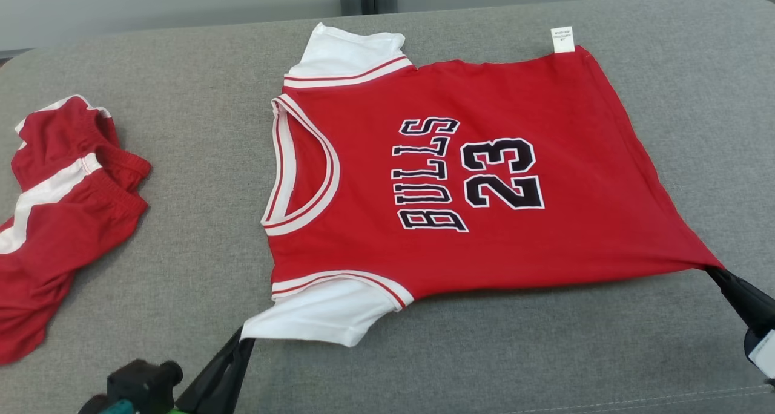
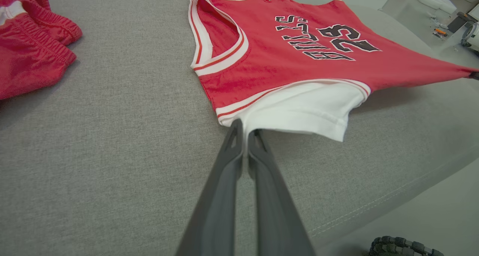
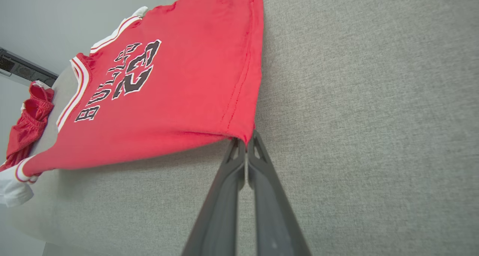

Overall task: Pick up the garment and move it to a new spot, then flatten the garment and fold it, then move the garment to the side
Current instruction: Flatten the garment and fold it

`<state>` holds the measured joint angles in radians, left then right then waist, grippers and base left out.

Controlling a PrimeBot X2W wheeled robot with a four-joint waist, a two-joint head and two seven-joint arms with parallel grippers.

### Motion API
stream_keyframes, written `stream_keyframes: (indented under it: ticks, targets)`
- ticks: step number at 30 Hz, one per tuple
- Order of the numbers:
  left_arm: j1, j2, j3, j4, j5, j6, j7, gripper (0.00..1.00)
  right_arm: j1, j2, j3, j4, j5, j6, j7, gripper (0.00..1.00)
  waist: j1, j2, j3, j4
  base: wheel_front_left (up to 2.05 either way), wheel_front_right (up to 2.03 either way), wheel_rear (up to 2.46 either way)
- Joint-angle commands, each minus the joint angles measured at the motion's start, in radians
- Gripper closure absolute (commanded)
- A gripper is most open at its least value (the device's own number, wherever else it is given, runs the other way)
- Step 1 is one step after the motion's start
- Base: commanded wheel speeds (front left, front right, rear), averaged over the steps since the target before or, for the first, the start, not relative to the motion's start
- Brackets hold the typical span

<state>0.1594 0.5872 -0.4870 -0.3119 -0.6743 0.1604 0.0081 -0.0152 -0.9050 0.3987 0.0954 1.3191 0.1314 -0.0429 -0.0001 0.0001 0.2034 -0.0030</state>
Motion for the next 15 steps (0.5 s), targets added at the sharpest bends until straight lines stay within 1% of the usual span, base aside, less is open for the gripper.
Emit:
stream_keyframes:
  ticks: [1, 4, 9, 12, 15]
  targets:
    - [-0.050, 0.007, 0.003, 0.005, 0.012, 0.003, 0.014, 1.00, -0.033, 0.013, -0.007, 0.011, -0.010, -0.001, 0.020, 1.00, 0.0001, -0.0001, 0.004, -0.002, 0.00, 0.00, 0.00]
    - [-0.121, 0.001, -0.005, 0.020, 0.030, -0.002, 0.050, 1.00, -0.093, 0.048, -0.010, 0.042, -0.029, -0.001, 0.072, 1.00, 0.0001, -0.0001, 0.026, -0.001, 0.00, 0.00, 0.00]
    - [-0.271, -0.029, -0.004, 0.076, 0.050, -0.007, 0.092, 1.00, -0.230, 0.108, -0.012, 0.116, -0.082, -0.001, 0.139, 1.00, 0.0001, -0.0001, 0.085, 0.008, 0.00, 0.00, 0.00]
    - [-0.373, -0.045, -0.019, 0.128, 0.080, -0.026, 0.106, 1.00, -0.320, 0.149, -0.017, 0.168, -0.116, -0.001, 0.169, 1.00, 0.0001, -0.0001, 0.120, 0.016, 0.00, 0.00, 0.00]
    - [-0.467, -0.067, -0.037, 0.179, 0.105, -0.048, 0.116, 1.00, -0.392, 0.169, -0.019, 0.199, -0.147, -0.001, 0.193, 1.00, 0.0001, -0.0001, 0.157, 0.027, 0.00, 0.00, 0.00]
